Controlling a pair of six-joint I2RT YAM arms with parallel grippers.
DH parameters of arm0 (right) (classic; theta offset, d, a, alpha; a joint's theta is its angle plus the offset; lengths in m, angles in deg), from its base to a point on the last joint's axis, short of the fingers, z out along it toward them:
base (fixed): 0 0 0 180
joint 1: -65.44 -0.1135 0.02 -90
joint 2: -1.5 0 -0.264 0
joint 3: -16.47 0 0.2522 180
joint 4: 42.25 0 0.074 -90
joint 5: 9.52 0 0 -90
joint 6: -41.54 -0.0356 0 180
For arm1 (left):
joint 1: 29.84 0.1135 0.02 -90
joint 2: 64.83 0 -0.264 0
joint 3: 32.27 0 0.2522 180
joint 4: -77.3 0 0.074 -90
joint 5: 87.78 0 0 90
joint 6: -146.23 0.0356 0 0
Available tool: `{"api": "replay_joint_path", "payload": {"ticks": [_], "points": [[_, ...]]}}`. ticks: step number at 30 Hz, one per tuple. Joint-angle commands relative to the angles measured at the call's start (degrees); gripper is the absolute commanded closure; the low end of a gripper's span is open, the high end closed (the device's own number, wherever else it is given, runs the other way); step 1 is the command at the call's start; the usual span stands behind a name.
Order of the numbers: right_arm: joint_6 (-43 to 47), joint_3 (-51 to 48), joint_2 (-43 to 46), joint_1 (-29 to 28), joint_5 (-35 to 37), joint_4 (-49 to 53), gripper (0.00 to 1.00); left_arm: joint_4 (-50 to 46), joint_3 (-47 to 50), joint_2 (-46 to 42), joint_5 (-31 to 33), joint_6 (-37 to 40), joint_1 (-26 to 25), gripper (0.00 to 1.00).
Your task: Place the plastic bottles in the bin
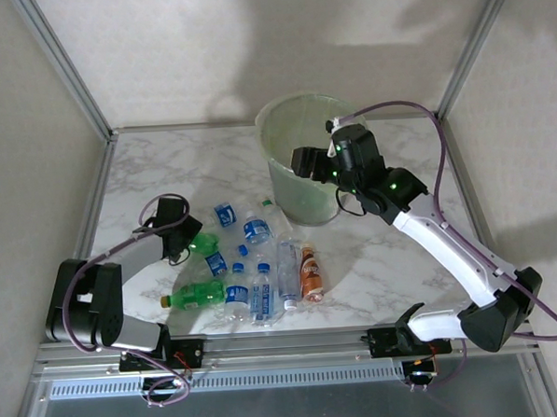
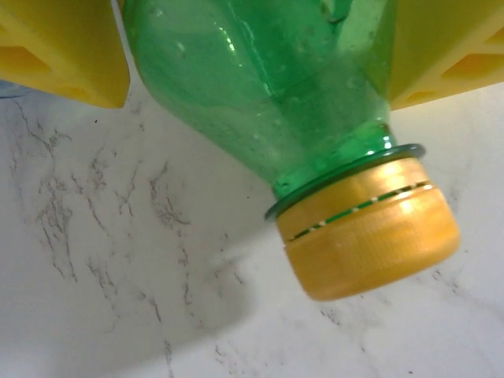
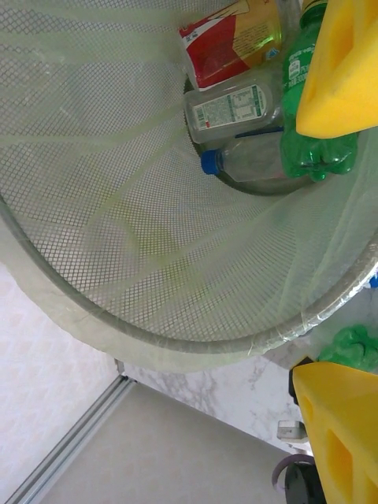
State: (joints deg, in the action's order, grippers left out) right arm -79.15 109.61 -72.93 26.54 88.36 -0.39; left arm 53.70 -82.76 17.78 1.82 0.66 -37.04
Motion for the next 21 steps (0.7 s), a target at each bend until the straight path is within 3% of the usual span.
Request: {"api": "replay_joint_path", "payload": {"ticks": [1,15,21], "points": [[-0.5,-1.0,2.1,-0.6,1.6,-0.2,0.25,1.1,-0.7,1.3,1.3,-0.7,-0.4,0.22],[-2.1,-4.6,5.2,-0.6,2.2,-0.2,0.26,4.4,-2.1,0.0,1.3,-2.3,-0.3,0.30],[-2.3,-5.1,6.7,-0.6,1.9,0.0,0.27,3.5,-2.7,-4.5,2.5,-2.8,-0.3,0.33]]}}
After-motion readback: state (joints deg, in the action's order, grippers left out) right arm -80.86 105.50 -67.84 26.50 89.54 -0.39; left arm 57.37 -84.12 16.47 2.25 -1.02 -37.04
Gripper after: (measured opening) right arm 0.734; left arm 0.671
